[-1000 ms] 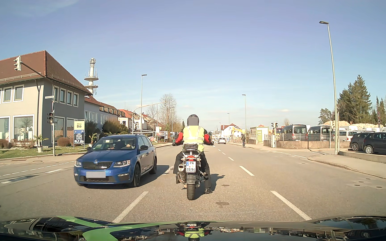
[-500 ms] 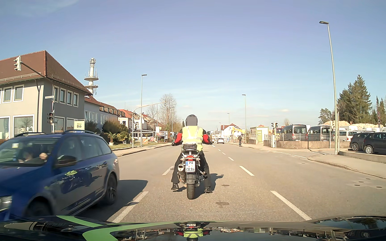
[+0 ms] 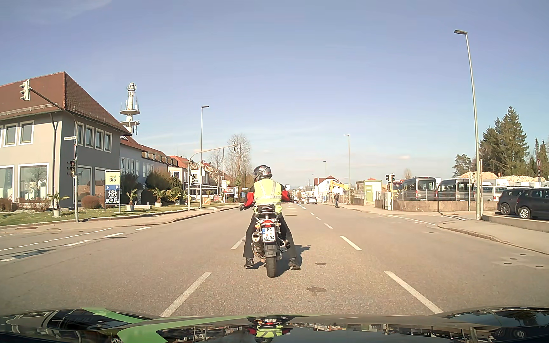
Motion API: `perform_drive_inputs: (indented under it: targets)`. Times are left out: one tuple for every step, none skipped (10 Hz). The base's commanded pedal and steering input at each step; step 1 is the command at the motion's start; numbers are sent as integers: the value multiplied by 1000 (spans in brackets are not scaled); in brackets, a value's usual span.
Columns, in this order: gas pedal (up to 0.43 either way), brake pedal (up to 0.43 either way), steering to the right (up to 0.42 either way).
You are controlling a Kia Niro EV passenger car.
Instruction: Follow the waypoints while adhering to traffic rules and regulations
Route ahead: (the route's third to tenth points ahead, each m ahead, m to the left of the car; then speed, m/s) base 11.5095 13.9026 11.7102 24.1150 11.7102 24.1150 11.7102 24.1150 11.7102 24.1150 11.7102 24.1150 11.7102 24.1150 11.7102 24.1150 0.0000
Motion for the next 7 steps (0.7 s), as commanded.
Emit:
perform_drive_inputs:
  targets:
    - [0,0,3]
    - [39,0,3]
    - [339,0,3]
    - [339,0,3]
    - [339,0,3]
    - [339,0,3]
    - [339,0,3]
